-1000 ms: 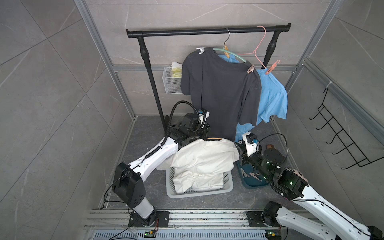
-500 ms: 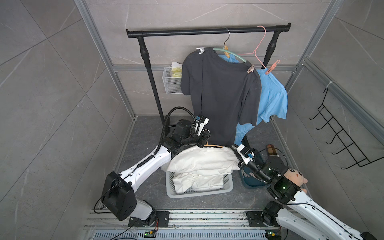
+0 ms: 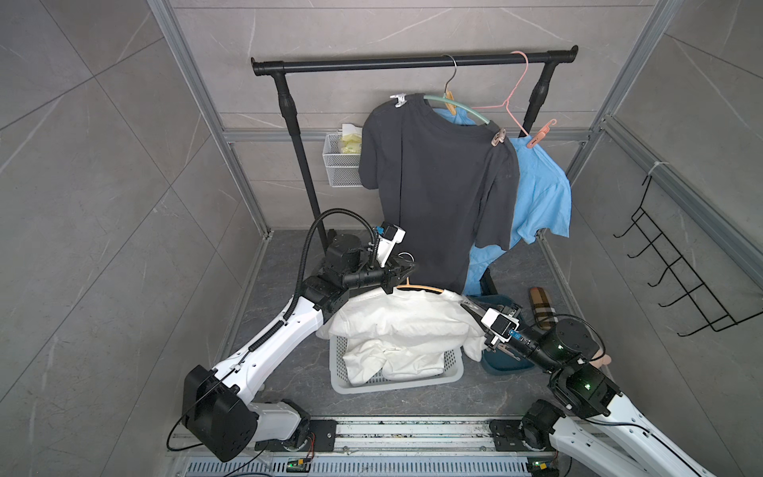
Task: Use clothespins to secure the t-shirt on both sides of the hanger
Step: Clamp the T-shirt on the hanger.
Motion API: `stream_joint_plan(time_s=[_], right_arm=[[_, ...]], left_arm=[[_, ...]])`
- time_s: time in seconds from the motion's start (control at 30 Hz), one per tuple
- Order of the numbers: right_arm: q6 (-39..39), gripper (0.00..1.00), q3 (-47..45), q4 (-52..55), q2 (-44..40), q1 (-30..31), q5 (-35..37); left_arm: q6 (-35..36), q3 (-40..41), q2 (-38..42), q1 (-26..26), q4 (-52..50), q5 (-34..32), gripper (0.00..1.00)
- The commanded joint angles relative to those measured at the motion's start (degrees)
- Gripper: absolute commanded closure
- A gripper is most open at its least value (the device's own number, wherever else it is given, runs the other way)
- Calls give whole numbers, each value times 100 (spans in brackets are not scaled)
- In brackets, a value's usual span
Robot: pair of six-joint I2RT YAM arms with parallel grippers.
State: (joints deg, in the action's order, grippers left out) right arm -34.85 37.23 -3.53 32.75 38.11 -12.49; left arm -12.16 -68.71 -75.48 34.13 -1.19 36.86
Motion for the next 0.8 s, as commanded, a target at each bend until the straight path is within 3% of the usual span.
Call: stream_joint_plan(time_s=[0.0,0.4,0.73,0.77], right_arm=[[-350,100,333,515,55,-27,-163],[-912,100,644,1074,471,-32,-377],[-1299,100,364,266,671,-28,-80],[-1275,91,372,265,663,-32,-52]], left_arm=[[-189,-42,345,15,461,475,100],[-344,28,459,18,581,655,100],[-494,85,481,19,753,759,100],[-451,87,482,15,716,730,100]])
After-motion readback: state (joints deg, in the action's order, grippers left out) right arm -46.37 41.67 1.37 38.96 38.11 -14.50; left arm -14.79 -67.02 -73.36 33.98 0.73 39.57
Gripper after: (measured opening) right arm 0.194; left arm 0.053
